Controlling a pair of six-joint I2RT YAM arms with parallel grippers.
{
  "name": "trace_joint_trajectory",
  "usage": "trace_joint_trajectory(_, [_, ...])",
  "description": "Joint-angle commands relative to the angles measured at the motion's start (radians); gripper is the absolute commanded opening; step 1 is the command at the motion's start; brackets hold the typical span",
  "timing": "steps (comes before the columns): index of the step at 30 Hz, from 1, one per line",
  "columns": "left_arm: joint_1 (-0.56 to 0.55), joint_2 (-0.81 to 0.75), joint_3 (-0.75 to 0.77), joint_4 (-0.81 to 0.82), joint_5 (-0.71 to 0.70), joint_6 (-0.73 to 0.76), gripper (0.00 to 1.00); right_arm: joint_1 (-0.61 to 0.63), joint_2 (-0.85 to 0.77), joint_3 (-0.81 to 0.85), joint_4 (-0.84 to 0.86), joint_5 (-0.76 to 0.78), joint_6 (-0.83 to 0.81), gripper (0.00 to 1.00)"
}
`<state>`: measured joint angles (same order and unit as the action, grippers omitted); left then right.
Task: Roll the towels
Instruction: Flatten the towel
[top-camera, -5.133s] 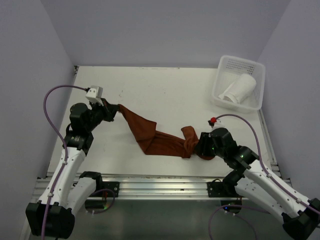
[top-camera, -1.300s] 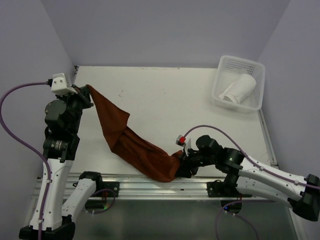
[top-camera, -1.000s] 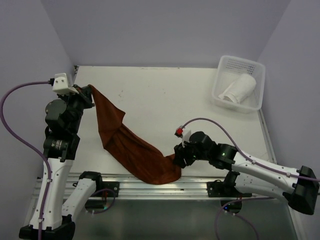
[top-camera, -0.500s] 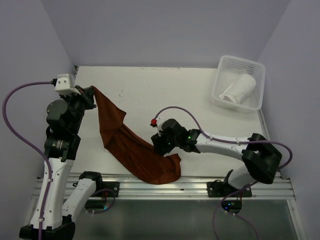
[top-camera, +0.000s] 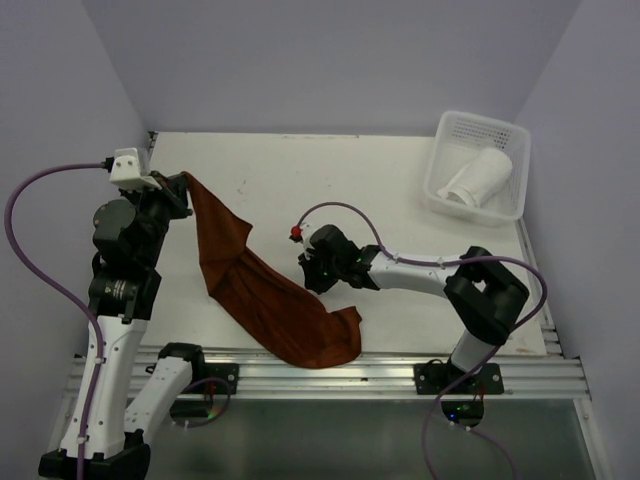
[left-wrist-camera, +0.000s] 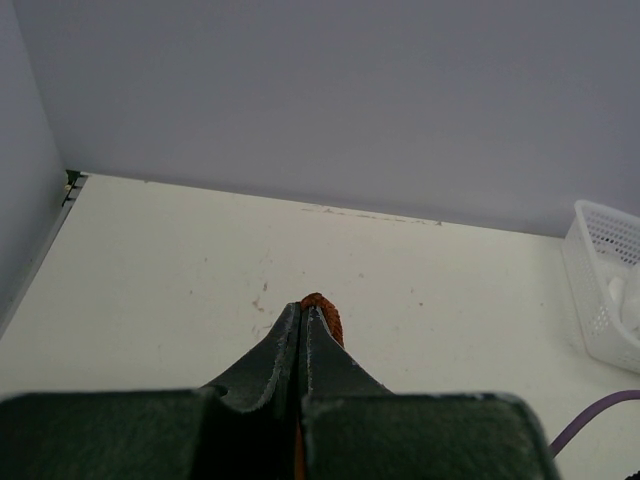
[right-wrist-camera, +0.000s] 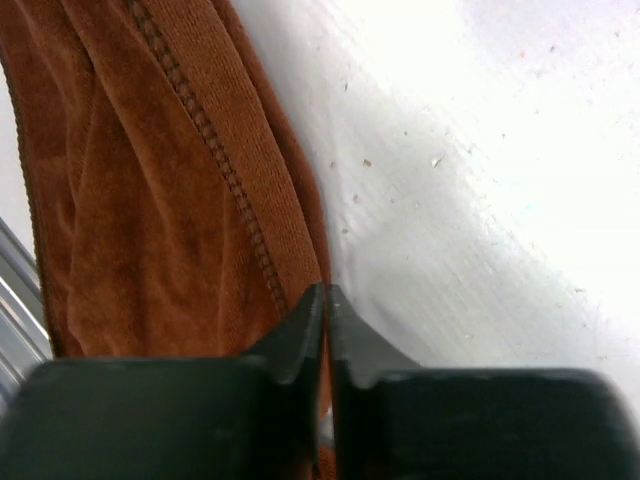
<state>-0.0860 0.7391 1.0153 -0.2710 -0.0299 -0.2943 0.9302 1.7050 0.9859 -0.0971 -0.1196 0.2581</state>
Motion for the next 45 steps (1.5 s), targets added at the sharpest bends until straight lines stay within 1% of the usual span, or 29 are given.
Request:
trace_joint_trajectory(1, [-0.001, -0.009, 0.012, 0.039, 0.002, 0.017, 0.0, -0.001, 0.013, 0.048, 0.004, 0.009, -0.025, 0.0])
trace_joint_trajectory(5, [-0.003, -0.012, 0.012, 0.038, 0.001, 0.015, 0.0, -0.001, -0.027, 0.065, -0.012, -0.006, -0.025, 0.0])
trace_joint_trajectory(6, [-0.001, -0.01, 0.012, 0.039, 0.004, 0.015, 0.0, -0.001, -0.037, 0.069, -0.029, -0.008, -0.026, 0.02])
trace_joint_trajectory(8, [-0.001, -0.01, 0.009, 0.039, 0.005, 0.014, 0.0, -0.002, -0.054, 0.085, -0.045, -0.009, -0.031, 0.18])
trace_joint_trajectory(9, [-0.001, -0.012, 0.008, 0.039, 0.005, 0.014, 0.0, -0.002, -0.059, 0.085, -0.055, -0.008, -0.033, 0.22])
trace_joint_trajectory(10, [-0.003, -0.015, 0.005, 0.041, 0.007, 0.014, 0.0, -0.002, -0.062, 0.085, -0.056, -0.011, -0.031, 0.28])
trace_joint_trajectory(13, [-0.001, -0.017, 0.003, 0.039, 0.004, 0.014, 0.0, -0.001, -0.073, 0.062, -0.035, -0.052, -0.026, 0.34])
trace_joint_trajectory(17, [-0.001, -0.017, 0.005, 0.038, 0.005, 0.012, 0.0, -0.001, -0.039, 0.054, -0.038, -0.077, -0.036, 0.39])
trace_joint_trajectory(20, [-0.001, -0.017, 0.005, 0.039, 0.008, 0.012, 0.0, -0.001, -0.005, 0.05, -0.038, -0.095, -0.042, 0.4])
trace_joint_trajectory(22, [-0.001, -0.014, 0.003, 0.038, 0.007, 0.012, 0.0, -0.001, 0.016, 0.039, -0.033, -0.091, -0.045, 0.43])
trace_joint_trajectory(26, [-0.001, -0.01, 0.002, 0.039, 0.007, 0.012, 0.0, -0.001, 0.041, 0.03, -0.03, -0.068, -0.052, 0.43])
trace_joint_trajectory(29, [-0.001, -0.007, -0.001, 0.042, 0.008, 0.012, 0.0, -0.001, 0.058, 0.033, -0.033, -0.066, -0.057, 0.41])
trace_joint_trajectory(30, [-0.001, -0.009, -0.001, 0.042, 0.008, 0.012, 0.0, -0.001, 0.062, 0.034, -0.036, -0.06, -0.057, 0.33])
trace_joint_trajectory(32, [-0.001, -0.007, -0.001, 0.044, 0.007, 0.012, 0.0, -0.001, 0.065, 0.043, -0.046, -0.039, -0.059, 0.23])
trace_joint_trajectory(33, [-0.003, -0.009, 0.0, 0.044, 0.005, 0.012, 0.0, -0.001, 0.061, 0.046, -0.055, -0.032, -0.063, 0.14])
trace_joint_trajectory(34, [-0.001, -0.007, 0.002, 0.044, 0.005, 0.014, 0.0, -0.001, 0.055, 0.051, -0.058, -0.029, -0.065, 0.1])
trace_joint_trajectory(35, [-0.001, -0.006, 0.002, 0.044, 0.005, 0.015, 0.0, -0.001, 0.038, 0.057, -0.073, -0.02, -0.069, 0.01])
trace_joint_trajectory(38, [-0.001, -0.004, 0.005, 0.042, -0.001, 0.017, 0.0, -0.001, -0.004, 0.098, -0.113, 0.0, -0.094, 0.0])
trace_joint_trajectory(45, [-0.001, -0.014, -0.017, 0.056, -0.016, 0.029, 0.0, -0.001, -0.116, 0.247, -0.3, 0.083, -0.183, 0.0])
